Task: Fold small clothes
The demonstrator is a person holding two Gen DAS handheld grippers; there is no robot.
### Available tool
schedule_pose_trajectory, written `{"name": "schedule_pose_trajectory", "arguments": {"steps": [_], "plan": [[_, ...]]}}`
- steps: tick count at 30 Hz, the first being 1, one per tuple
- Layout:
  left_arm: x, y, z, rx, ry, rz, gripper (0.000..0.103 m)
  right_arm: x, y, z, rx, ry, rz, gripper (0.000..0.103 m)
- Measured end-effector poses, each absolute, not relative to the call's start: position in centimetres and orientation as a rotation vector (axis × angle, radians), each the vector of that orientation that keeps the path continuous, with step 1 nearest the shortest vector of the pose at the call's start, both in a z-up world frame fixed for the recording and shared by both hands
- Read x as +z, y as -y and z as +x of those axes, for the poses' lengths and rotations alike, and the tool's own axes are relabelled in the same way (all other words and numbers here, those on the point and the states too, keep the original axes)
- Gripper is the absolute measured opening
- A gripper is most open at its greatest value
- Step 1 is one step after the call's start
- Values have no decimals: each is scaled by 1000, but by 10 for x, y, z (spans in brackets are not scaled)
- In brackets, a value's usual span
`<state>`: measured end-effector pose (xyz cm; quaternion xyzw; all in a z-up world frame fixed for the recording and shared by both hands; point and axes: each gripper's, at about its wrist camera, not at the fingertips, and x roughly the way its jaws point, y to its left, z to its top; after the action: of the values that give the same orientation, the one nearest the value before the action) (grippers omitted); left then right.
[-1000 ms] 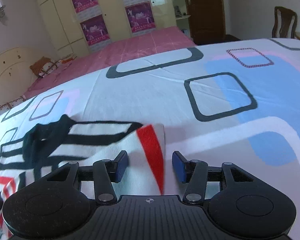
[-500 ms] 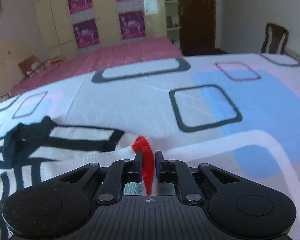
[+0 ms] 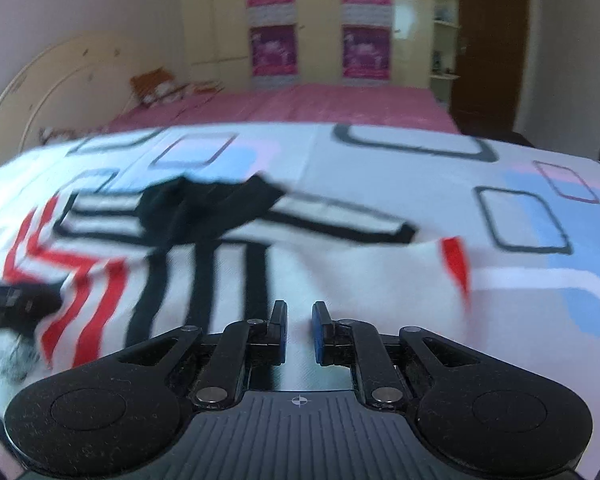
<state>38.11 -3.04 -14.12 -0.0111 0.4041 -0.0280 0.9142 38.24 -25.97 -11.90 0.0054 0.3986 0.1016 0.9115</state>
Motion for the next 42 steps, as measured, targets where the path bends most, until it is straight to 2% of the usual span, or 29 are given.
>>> {"name": "schedule_pose_trajectory", "arguments": {"steps": [13, 16, 21, 24, 26, 28, 29, 31, 35, 36, 37, 38, 42], "plan": [[-129, 27, 376, -63, -845, -17, 35, -128, 230, 376, 159, -827, -199, 14], [-123, 21, 371, -62, -840, -20, 38, -127, 228, 378, 147, -845, -212, 14], [-109, 0, 359, -54, -820, -46, 52, -123, 230, 383, 137, -891, -181, 14], [-103, -17, 350, -37, -808, -49, 55, -118, 234, 385, 133, -927, -134, 15], [-101, -31, 344, -20, -811, -61, 56, -115, 235, 386, 113, -938, -119, 25], [-100, -45, 338, 0, -812, -78, 60, -106, 233, 380, 104, -896, -98, 73], [-99, -54, 335, 14, -812, -90, 61, -99, 232, 372, 124, -833, -58, 77], [-99, -69, 329, 41, -814, -110, 62, -89, 222, 363, 164, -773, -21, 77], [-99, -98, 322, 93, -821, -139, 62, -90, 185, 359, 212, -767, -67, 76], [-100, -105, 321, 109, -825, -145, 62, -92, 177, 361, 224, -779, -62, 73], [-100, -112, 320, 120, -828, -152, 62, -94, 170, 362, 240, -795, -49, 62], [-100, -121, 318, 136, -833, -161, 63, -95, 164, 364, 252, -811, -34, 59], [-101, -154, 314, 205, -838, -186, 64, -95, 143, 368, 270, -816, -2, 56]]}}
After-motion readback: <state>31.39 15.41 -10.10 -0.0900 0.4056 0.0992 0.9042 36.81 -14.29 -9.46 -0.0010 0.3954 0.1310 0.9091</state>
